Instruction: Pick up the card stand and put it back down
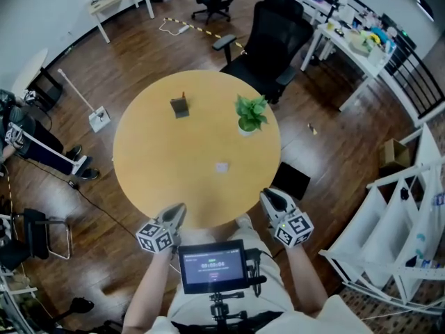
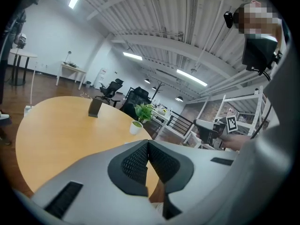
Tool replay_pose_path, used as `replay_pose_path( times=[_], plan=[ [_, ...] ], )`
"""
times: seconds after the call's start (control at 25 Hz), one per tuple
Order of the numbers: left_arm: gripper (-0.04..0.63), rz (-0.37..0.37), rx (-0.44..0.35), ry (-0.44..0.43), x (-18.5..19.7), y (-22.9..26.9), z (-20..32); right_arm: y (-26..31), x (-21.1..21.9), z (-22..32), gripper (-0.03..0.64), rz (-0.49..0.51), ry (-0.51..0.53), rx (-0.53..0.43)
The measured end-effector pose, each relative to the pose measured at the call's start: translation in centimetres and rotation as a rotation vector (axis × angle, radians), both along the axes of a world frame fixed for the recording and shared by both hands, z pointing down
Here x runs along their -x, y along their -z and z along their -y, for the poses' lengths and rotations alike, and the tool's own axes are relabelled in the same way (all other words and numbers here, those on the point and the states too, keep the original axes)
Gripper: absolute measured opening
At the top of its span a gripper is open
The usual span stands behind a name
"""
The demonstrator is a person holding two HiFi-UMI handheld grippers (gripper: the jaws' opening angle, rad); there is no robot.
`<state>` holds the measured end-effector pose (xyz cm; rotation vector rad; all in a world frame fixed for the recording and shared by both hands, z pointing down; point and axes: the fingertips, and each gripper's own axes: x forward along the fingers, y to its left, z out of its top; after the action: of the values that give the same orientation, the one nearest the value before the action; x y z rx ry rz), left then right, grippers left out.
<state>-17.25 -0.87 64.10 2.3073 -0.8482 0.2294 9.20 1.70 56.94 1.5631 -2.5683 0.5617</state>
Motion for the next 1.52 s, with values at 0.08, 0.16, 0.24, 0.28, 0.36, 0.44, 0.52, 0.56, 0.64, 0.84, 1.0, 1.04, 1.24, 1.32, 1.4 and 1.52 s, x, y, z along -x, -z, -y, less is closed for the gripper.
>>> replay_pose_path(
  times=[0.08,0.16,0.24,0.28,0.36,0.44,0.52,0.56,0.64,0.84,1.0,1.04,1.24,1.32,1.4,1.52],
  plan=[
    [0.000,0.006,0.010,0.019,-1.0,-0.1,0.4,-0.3,-1.0,0.9,0.058,-0.015,0.028,0.010],
    [0.000,0.008,0.015,0.036,-2.1,-0.1,0.7,-0.3,-2.2,2.0,0.058,-0.043,0.053,0.007],
    [0.000,0.008,0.019,0.057,-2.8,0.1,1.1,0.0,-3.2,3.2,0.058,-0.064,0.075,-0.003],
    [0.000,0.010,0.022,0.069,-3.1,0.2,1.4,0.1,-3.6,3.8,0.058,-0.068,0.083,-0.006],
    [0.000,0.013,0.025,0.088,-3.9,0.4,2.0,0.1,-4.4,4.9,0.058,-0.073,0.101,-0.005],
    [0.000,0.013,0.025,0.099,-4.7,0.7,2.5,-0.3,-5.0,5.9,0.058,-0.079,0.121,0.005],
    [0.000,0.015,0.020,0.111,-5.2,0.9,3.1,-0.8,-5.4,6.9,0.058,-0.085,0.139,0.011],
    [0.000,0.018,0.017,0.117,-5.4,0.9,3.4,-1.0,-5.4,7.3,0.058,-0.087,0.147,0.010],
    [0.000,0.028,0.016,0.126,-5.6,0.7,3.8,-1.4,-5.4,8.2,0.058,-0.087,0.168,0.007],
    [0.000,0.058,0.018,0.152,-5.4,0.2,4.1,-2.2,-4.5,9.7,0.058,-0.079,0.226,0.003],
    [0.000,0.051,0.014,0.192,-5.4,0.2,4.5,-2.8,-4.0,10.8,0.058,-0.087,0.279,0.009],
    [0.000,0.049,0.014,0.199,-5.5,0.2,4.5,-3.1,-3.9,11.0,0.058,-0.089,0.289,0.013],
    [0.000,0.056,0.015,0.219,-5.7,0.4,4.6,-4.8,-3.0,12.2,0.058,-0.102,0.342,0.023],
    [0.000,0.055,0.012,0.224,-5.8,0.6,4.8,-5.6,-3.0,12.7,0.058,-0.126,0.363,0.034],
    [0.000,0.050,0.008,0.226,-6.3,0.7,5.2,-6.4,-3.3,13.0,0.058,-0.149,0.386,0.056],
    [0.000,0.056,0.008,0.229,-6.5,0.4,5.6,-7.9,-3.0,13.4,0.058,-0.163,0.418,0.077]
  ],
)
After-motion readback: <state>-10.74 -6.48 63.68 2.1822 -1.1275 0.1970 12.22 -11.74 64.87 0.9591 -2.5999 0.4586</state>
